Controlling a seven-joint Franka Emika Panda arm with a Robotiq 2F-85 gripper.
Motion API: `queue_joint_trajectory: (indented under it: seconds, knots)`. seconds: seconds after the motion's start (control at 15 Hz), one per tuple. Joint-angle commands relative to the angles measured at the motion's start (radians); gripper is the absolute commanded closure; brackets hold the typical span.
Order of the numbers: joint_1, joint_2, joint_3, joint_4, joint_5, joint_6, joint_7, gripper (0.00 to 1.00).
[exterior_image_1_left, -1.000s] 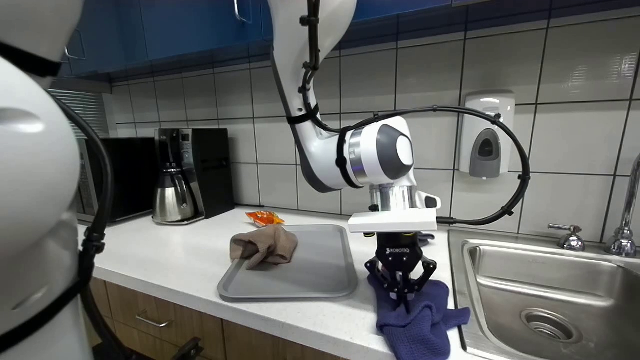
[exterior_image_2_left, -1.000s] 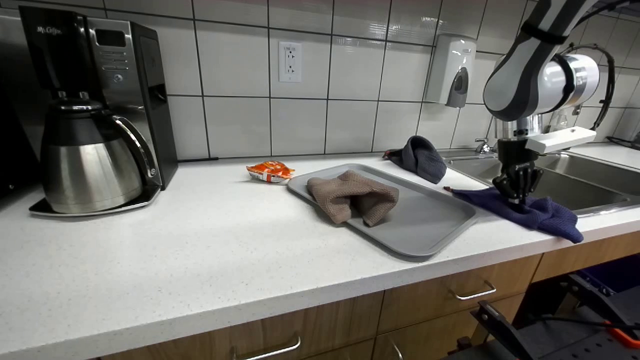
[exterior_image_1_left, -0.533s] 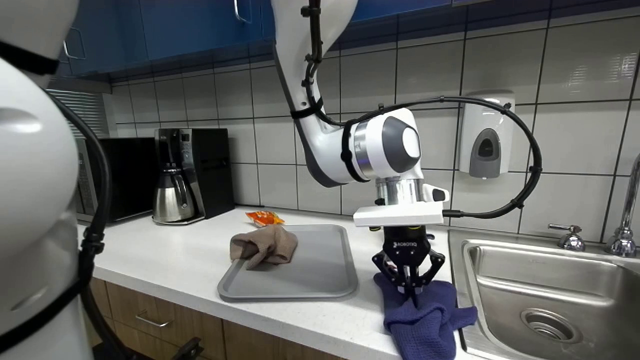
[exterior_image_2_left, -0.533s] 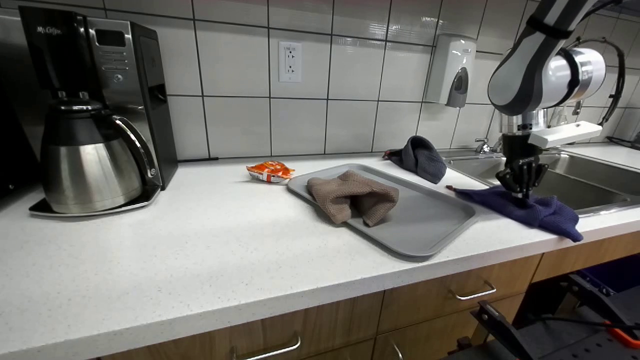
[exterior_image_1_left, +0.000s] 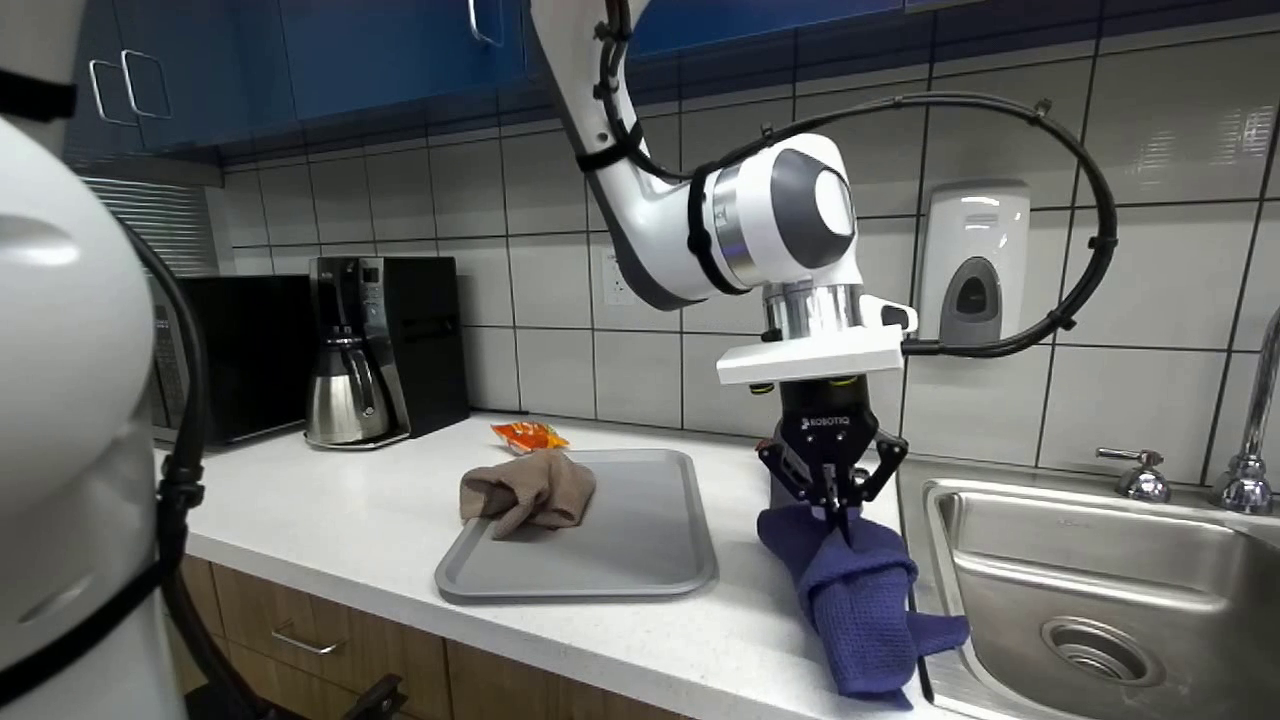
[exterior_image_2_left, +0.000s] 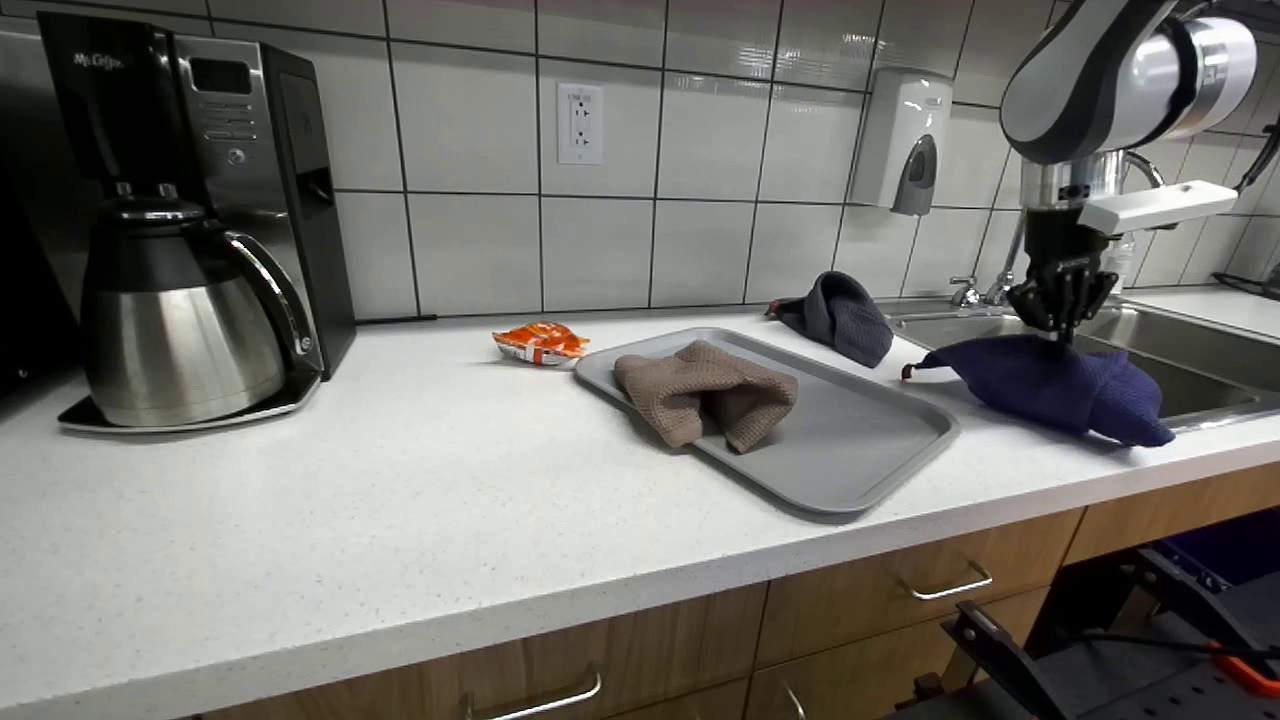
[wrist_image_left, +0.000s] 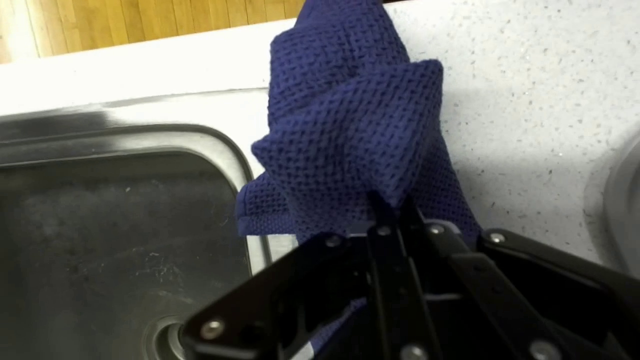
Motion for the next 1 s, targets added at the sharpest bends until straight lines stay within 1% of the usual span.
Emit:
queue_joint_trajectory:
  seconds: [0.0,0.27,0.53,0.93]
  knots:
    - [-0.006,-0.098,0.015,-0.017,-0.021,-0.068,0.03,0.98]
    - [0.0,-0.16,0.032,-0.01,-0.018,-0.111,0.035,0.98]
    - [0.014,-0.209,0.063,0.007,-0.007,-0.145,0.049,0.98]
    - [0.04,-0.239,0.112,0.031,0.014,-0.156,0.066,0.98]
